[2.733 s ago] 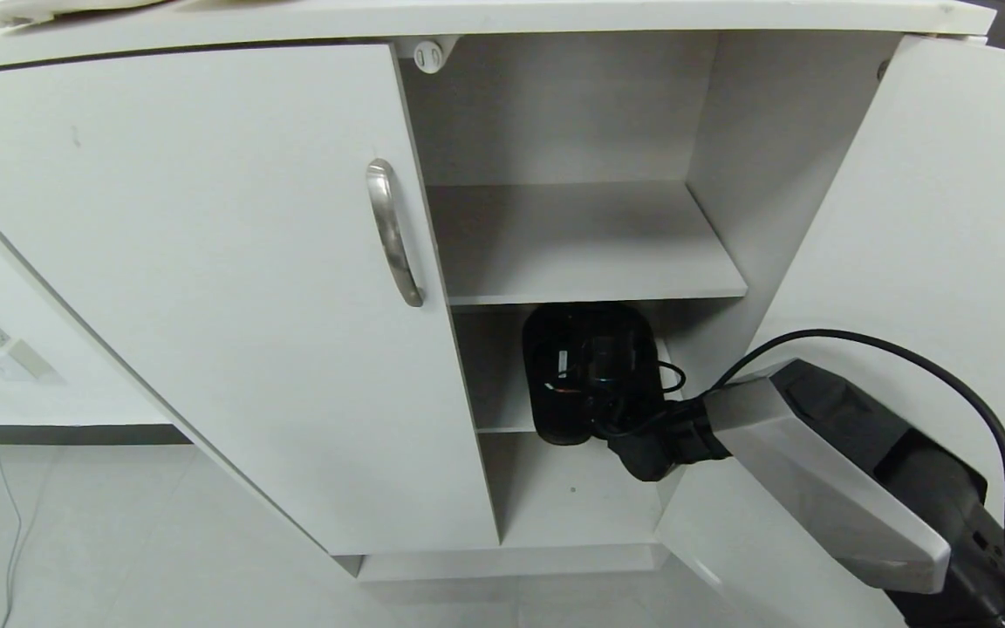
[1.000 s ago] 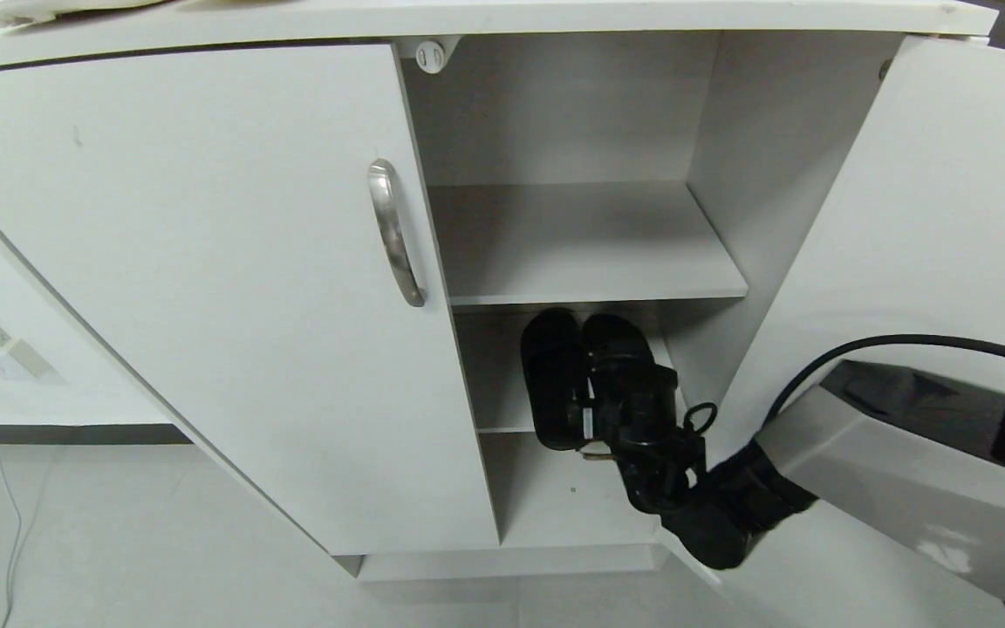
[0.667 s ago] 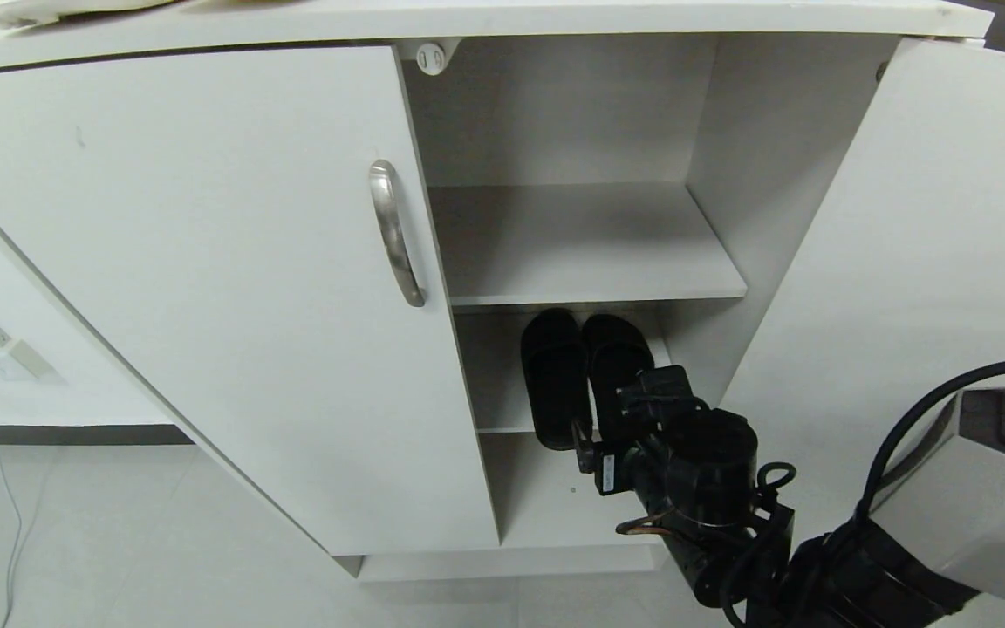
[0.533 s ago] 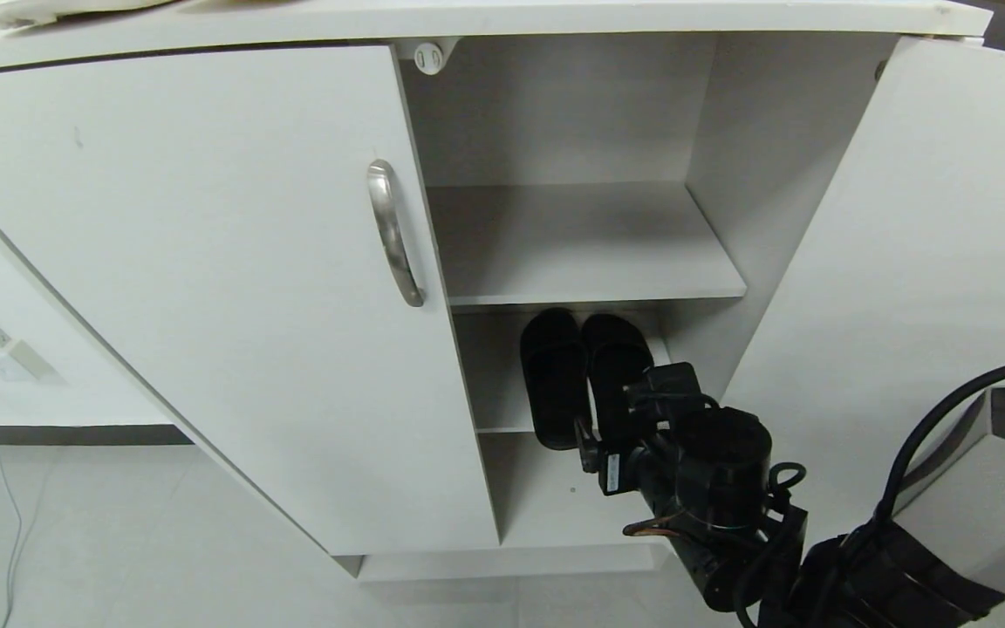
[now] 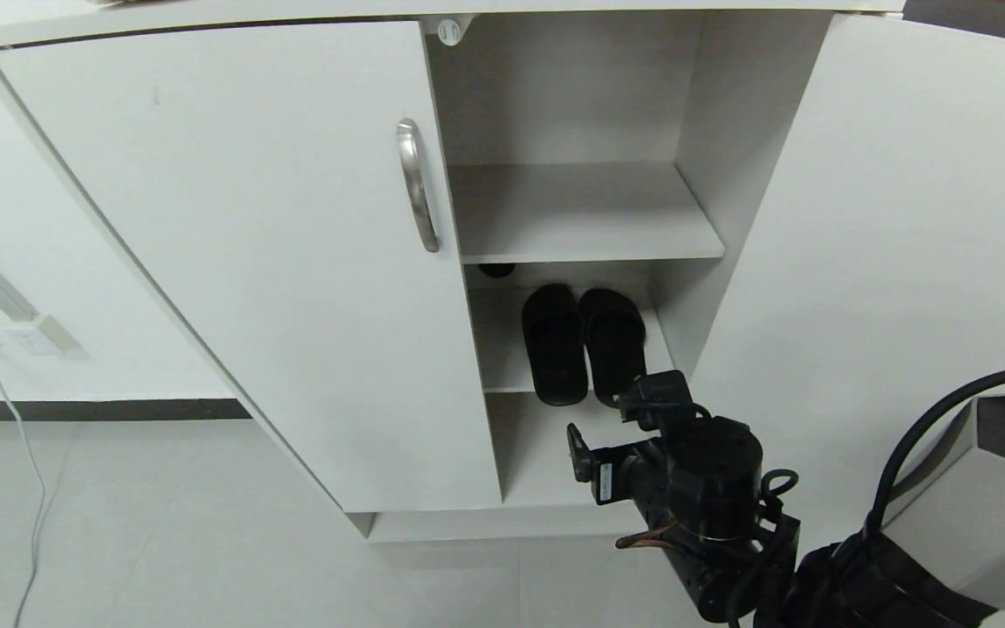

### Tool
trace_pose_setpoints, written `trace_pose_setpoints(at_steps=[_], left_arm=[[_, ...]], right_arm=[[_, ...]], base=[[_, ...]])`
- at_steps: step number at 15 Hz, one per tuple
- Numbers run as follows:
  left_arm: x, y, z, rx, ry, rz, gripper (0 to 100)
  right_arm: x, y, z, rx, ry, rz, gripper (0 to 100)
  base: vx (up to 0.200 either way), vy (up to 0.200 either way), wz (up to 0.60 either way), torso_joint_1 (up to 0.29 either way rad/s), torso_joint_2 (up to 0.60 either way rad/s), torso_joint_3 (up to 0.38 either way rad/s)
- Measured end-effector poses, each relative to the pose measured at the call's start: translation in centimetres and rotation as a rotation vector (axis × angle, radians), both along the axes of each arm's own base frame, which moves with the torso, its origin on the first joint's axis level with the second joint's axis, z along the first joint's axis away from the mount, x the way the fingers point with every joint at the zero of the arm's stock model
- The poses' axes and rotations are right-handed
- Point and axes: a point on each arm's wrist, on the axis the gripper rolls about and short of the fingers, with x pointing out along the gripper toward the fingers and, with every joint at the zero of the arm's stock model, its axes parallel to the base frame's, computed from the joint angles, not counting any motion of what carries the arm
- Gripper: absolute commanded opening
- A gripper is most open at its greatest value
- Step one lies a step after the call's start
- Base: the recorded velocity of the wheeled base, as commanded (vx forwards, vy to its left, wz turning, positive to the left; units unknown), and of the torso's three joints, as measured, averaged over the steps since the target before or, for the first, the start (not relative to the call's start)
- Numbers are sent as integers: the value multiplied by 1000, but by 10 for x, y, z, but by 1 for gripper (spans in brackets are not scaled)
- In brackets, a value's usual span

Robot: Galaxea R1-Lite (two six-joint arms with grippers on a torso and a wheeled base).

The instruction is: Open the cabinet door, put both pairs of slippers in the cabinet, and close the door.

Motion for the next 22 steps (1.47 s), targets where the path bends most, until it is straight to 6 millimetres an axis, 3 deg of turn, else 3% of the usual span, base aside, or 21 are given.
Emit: trace_pose_setpoints(at_steps=[14, 22], left_arm=[[0, 0, 0, -8, -1, 0, 0], [0, 0, 0, -7, 0, 0, 0]], right_arm=[[-1, -1, -3, -4, 2, 0, 100], [-3, 1, -7, -8, 5, 7, 100]], base=[[0, 0, 0, 0, 0, 0], [0, 0, 0, 2, 2, 180]])
